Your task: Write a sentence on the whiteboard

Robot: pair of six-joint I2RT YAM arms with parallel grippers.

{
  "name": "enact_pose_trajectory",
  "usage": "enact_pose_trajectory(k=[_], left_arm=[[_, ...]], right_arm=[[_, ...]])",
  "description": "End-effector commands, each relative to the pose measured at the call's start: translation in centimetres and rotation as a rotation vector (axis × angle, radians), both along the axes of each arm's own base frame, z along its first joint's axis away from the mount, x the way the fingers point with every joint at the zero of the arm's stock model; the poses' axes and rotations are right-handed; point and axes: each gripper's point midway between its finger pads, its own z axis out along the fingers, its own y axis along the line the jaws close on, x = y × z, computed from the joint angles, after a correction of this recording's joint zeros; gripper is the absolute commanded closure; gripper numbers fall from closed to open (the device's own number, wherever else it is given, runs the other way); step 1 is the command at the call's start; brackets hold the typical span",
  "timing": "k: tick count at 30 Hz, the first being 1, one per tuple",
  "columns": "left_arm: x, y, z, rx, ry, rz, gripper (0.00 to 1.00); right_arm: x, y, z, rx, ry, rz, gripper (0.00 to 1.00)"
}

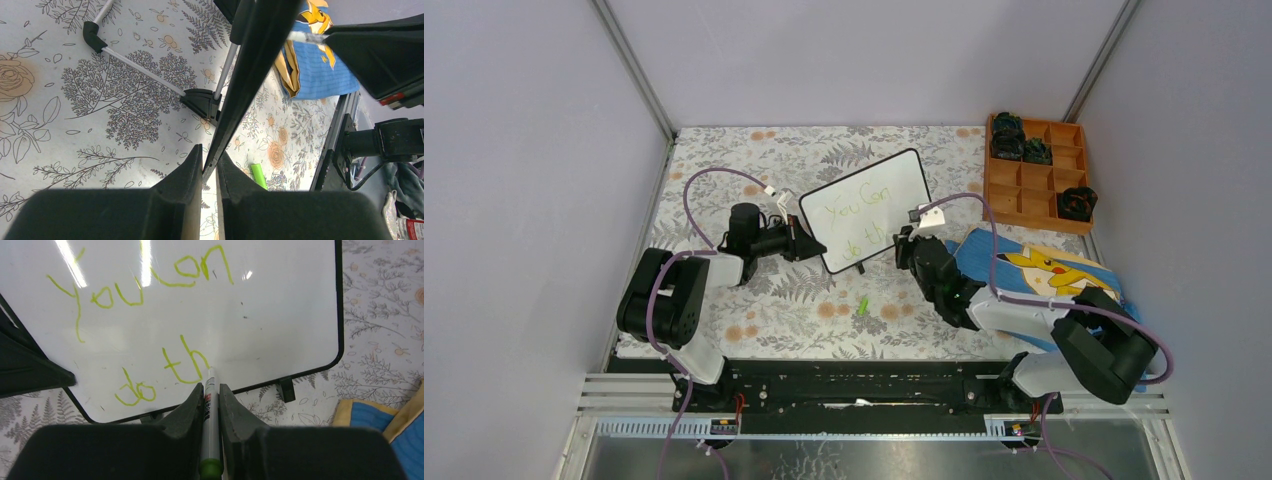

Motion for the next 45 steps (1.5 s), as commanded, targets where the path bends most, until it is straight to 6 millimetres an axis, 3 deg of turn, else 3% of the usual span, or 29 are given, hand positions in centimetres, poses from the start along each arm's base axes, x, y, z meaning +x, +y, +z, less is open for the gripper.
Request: enact_pose_trajectory(k=[1, 6, 14, 31, 45], left_arm=[[-0.1, 1.0, -3.1, 0.083, 0.088, 0.065, 1.0], [-0.2, 0.9, -3.1, 0.084, 0.086, 0.063, 1.0], [-0.2, 0.9, -3.2, 0.085, 0.089, 0.063, 1.0], [-0.1, 0.9, -3.2, 0.088, 0.092, 0.065, 1.0], [-0.1, 0.9, -3.2, 0.089, 0.093, 0.063, 1.0]], right_arm=[[0.9, -0.7, 4.8, 0.09, -0.115, -0.045, 1.0], [1.5, -0.3, 6.3, 0.11, -0.158, -0.044, 1.0], [2.4, 0.5, 6.6, 0.125, -0.171, -0.045, 1.0], [3.7, 0.5, 5.4, 0.118, -0.154, -0.054, 1.0], [3.4, 0.5, 4.0, 0.109, -0.117, -0.043, 1.0]])
